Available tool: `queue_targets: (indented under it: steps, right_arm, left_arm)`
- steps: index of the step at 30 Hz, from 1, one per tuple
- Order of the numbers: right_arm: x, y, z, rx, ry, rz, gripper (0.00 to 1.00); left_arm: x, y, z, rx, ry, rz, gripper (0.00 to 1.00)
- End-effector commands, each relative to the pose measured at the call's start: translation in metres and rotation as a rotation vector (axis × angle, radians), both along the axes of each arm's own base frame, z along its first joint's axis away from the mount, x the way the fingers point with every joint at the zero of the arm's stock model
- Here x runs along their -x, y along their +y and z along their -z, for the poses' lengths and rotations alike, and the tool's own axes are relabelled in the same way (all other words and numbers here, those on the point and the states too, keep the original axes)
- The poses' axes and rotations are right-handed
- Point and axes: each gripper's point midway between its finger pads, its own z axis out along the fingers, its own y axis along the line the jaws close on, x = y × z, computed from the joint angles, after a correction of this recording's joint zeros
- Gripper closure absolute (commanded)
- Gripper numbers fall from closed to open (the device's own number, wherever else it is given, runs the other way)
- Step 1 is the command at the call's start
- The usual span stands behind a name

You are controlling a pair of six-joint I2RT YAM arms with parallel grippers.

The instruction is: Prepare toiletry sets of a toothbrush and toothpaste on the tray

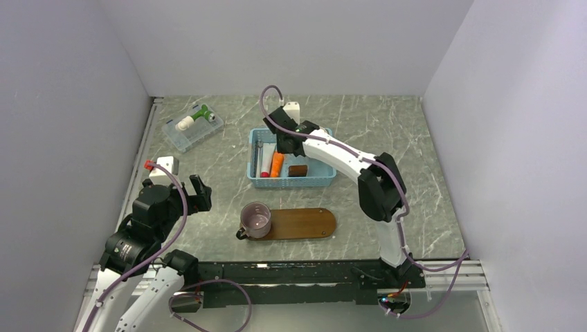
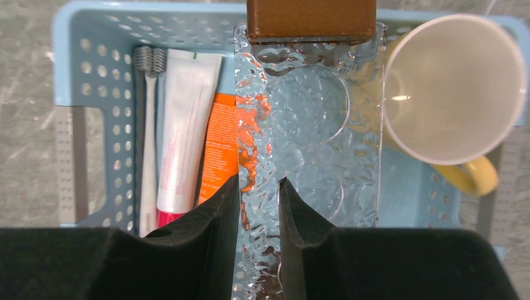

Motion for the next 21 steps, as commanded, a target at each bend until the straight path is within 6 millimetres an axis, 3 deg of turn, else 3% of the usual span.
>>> queue_targets:
  steps: [1, 8, 14, 21]
  right_arm:
    - [-0.009, -0.001, -0.085, -0.057, -0.189, 0.016, 0.97]
    - [0.001, 0.001, -0.114, -0.053, -0.241, 0.005, 0.98]
    - [0.030, 0.001, -0.144, -0.052, -0.288, -0.012, 0.97]
    - [0.062, -0.001, -0.161, -0.051, -0.297, -0.023, 0.97]
  left_arm:
    - [-0.005, -0.001, -0.004, 0.006, -0.024, 0.001, 0.01]
    - [-0.004, -0.001, -0.005, 0.006, -0.027, -0.002, 0.01]
    - [-0.004, 0.000, -0.005, 0.007, -0.028, -0.003, 0.01]
    - [-0.003, 0.001, -0.006, 0.009, -0.035, -0.008, 0.01]
